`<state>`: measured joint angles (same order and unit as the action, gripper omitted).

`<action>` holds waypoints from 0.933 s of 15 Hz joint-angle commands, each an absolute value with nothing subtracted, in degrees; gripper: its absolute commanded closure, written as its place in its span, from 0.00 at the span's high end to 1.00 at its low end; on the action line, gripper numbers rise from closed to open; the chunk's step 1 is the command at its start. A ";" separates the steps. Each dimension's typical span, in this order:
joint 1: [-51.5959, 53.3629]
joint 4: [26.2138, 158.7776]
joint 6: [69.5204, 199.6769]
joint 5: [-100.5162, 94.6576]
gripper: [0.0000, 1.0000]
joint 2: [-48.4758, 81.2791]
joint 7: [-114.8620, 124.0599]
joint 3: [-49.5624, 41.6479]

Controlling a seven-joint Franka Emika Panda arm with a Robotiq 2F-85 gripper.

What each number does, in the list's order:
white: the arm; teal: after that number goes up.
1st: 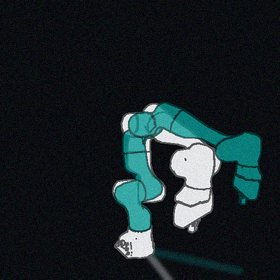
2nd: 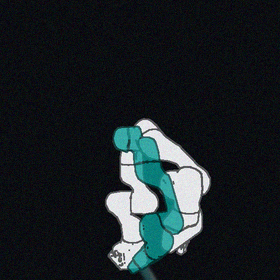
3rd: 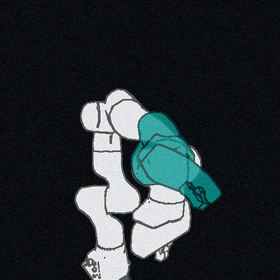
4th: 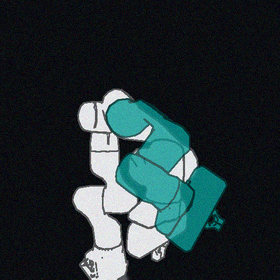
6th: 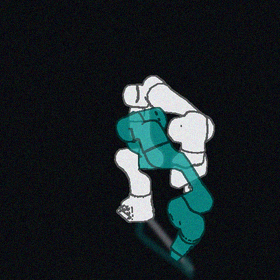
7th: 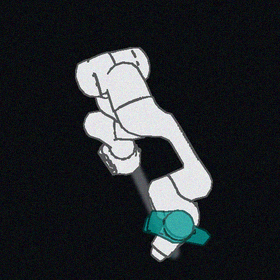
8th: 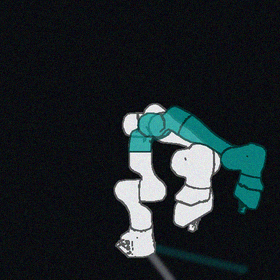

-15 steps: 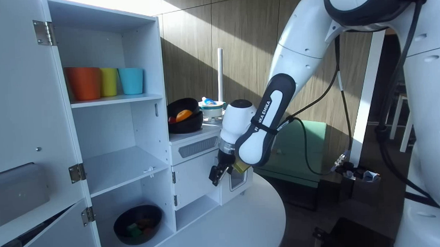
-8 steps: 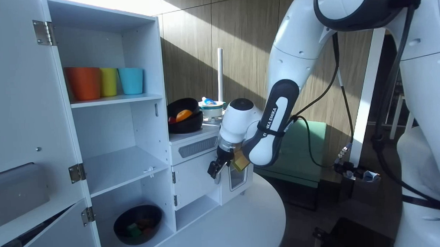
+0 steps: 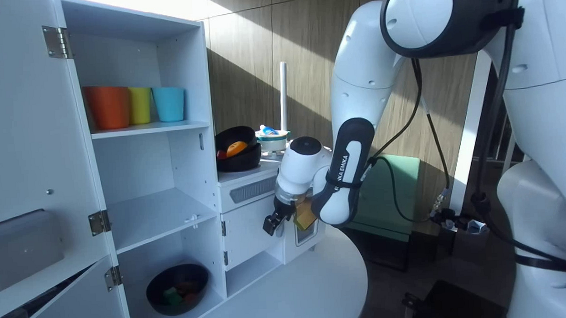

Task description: Pull open the doors to the three compartments

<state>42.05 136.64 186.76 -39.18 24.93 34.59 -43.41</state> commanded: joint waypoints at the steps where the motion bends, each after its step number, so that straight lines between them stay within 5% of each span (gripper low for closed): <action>1: 48.34 134.43 188.10 -38.73 0.54 28.54 36.06 -49.88; 2: 49.89 134.28 187.80 -38.57 0.45 29.23 36.23 -51.55; 3: 51.27 134.59 187.67 -38.41 0.85 29.74 36.44 -52.99; 7: 54.80 134.65 188.52 -37.73 0.91 31.73 37.39 -56.38; 8: 55.61 134.51 188.48 -37.64 0.53 32.08 37.61 -56.98; 10: 56.39 134.53 188.05 -37.58 0.58 32.04 37.91 -57.49; 14: 56.60 135.98 186.47 -38.16 0.28 30.45 37.65 -57.88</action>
<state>54.99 135.43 186.60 -38.50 30.50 36.96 -56.52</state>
